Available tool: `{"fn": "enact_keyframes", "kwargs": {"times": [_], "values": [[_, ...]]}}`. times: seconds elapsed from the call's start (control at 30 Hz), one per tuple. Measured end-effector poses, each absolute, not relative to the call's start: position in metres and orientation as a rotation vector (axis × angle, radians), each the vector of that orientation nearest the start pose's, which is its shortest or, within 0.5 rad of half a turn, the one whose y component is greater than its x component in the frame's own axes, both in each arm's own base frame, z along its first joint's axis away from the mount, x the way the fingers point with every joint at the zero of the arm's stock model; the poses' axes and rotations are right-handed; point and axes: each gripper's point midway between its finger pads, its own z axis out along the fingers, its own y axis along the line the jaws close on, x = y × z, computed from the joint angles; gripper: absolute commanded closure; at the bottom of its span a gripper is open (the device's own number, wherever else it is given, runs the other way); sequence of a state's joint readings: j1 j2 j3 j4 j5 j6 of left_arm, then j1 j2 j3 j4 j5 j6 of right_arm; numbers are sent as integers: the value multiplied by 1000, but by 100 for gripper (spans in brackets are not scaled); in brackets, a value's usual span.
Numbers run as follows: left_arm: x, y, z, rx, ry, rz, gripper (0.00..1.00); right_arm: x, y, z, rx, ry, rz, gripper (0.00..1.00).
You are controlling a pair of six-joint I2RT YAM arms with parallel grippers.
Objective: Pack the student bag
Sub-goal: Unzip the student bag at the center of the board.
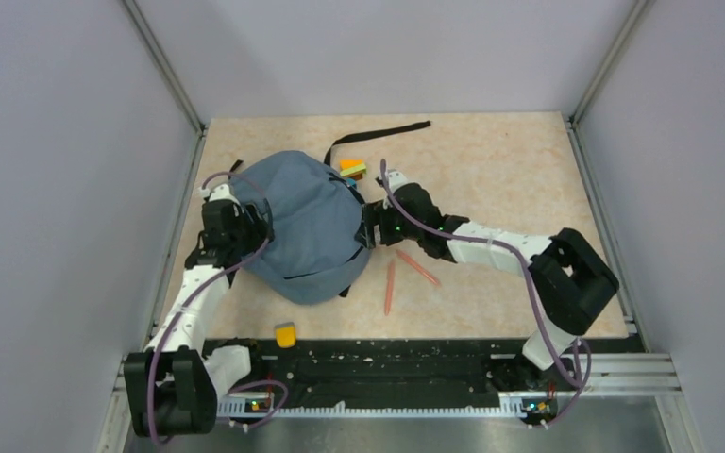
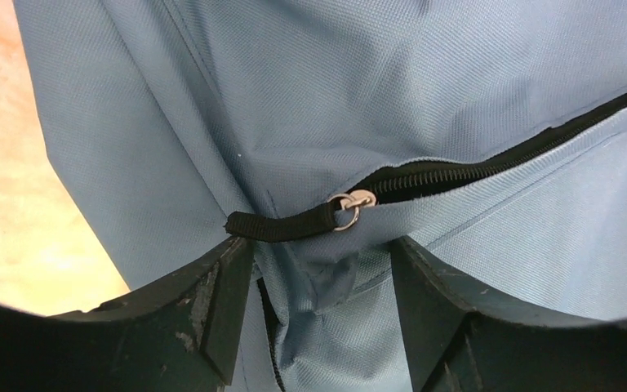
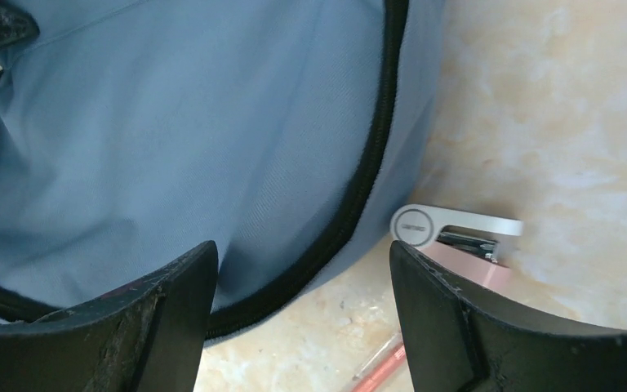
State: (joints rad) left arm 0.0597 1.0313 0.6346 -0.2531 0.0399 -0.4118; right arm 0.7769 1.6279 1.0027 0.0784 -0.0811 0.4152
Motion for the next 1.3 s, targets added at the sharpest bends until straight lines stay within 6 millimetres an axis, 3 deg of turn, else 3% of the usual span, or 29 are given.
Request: {"fn": "enact_keyframes", "kwargs": {"times": [0.07,0.13,0.2,0.23,0.47,0.67,0.83,0.9,0.93,1.0,1.07,1.2,1.3], "values": [[312,-6,116,-485,2189,-219,55,303,354,110,-467,2194,793,35],[316,-7,115,-468,2194,-204,75,303,363,98,-488,2214,801,59],[322,-8,118,-450,2182,-197,96,305,372,91,-505,2224,809,90],[325,-8,120,-437,2168,-190,100,307,377,89,-514,2226,810,98],[327,-1,130,-450,2096,-127,100,336,402,79,-608,2218,745,100],[292,1,145,-503,2005,-110,100,376,429,78,-687,2160,686,100],[268,-3,145,-559,1995,-159,100,403,457,84,-737,2087,686,83],[264,-5,143,-570,2008,-172,96,412,465,89,-749,2061,683,68],[263,-6,141,-574,2016,-178,90,416,467,93,-752,2047,678,59],[259,-8,139,-576,2042,-184,69,425,468,102,-749,2022,663,45],[255,-10,142,-571,2064,-192,48,434,465,112,-742,1988,639,36],[252,-22,162,-522,2080,-260,31,442,446,125,-729,1969,584,25],[254,-23,187,-490,2076,-260,22,432,422,135,-713,1980,563,22]]}}
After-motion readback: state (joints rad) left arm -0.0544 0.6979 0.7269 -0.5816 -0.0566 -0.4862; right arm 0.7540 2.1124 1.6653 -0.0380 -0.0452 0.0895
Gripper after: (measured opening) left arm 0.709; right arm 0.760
